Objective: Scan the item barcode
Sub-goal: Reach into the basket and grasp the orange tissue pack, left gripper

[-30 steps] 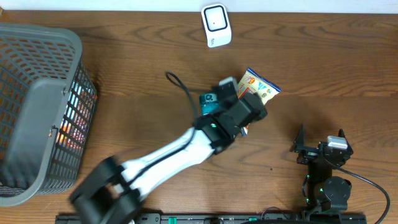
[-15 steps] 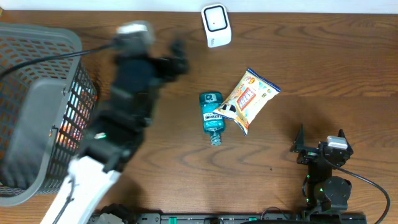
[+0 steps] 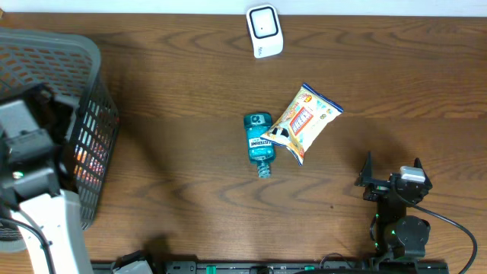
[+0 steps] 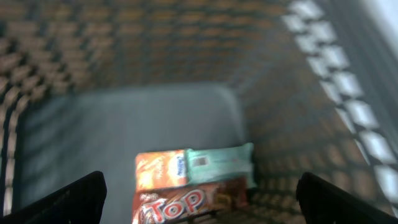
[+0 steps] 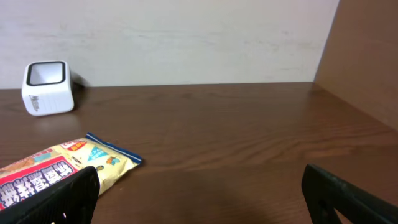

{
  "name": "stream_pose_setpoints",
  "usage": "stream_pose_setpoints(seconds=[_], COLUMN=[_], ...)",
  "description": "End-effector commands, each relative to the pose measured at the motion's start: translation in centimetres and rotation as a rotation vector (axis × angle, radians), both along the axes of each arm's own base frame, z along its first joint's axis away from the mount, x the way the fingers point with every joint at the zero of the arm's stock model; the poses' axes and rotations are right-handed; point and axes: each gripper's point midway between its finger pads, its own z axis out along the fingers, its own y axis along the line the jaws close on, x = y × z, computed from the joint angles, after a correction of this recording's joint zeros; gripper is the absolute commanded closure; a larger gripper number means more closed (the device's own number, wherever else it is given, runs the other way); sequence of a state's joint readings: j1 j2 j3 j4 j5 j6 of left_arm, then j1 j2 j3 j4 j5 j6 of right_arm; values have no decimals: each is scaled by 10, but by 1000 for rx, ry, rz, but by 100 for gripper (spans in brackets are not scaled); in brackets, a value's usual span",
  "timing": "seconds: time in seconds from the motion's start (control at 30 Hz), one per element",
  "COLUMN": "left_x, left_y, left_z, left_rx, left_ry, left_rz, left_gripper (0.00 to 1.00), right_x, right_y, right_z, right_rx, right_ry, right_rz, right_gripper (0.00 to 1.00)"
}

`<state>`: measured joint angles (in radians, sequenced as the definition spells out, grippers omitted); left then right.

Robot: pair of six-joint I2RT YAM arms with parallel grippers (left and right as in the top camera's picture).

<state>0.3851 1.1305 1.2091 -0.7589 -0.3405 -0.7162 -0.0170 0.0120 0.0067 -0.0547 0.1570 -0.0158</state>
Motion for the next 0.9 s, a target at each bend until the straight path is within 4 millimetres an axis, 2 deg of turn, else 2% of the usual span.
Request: stream_pose_setpoints(seconds=[0.0,0.17,0.53,0.7,0.87], left_x=[3,9,13,14,14], left_y=[13,24,26,26,26], left_z=[-23,-64,-165,-198,-219], left_rx=[-208,-322,-469,-508,-531], left_ry=[-81,3,313,395,445], left_rz=[116,139,144,146,144], left_gripper=[2,2,2,2,2], right_x=[0,0,0,0,0], right_y=[0,0,0,0,0], right_z=[0,0,0,0,0], right_rx=[-16,-16,-16,-16,-16], right_ry=[1,1,1,1,1], right_rz=[-3,-3,-3,-3,-3], right_gripper=[1,1,1,1,1])
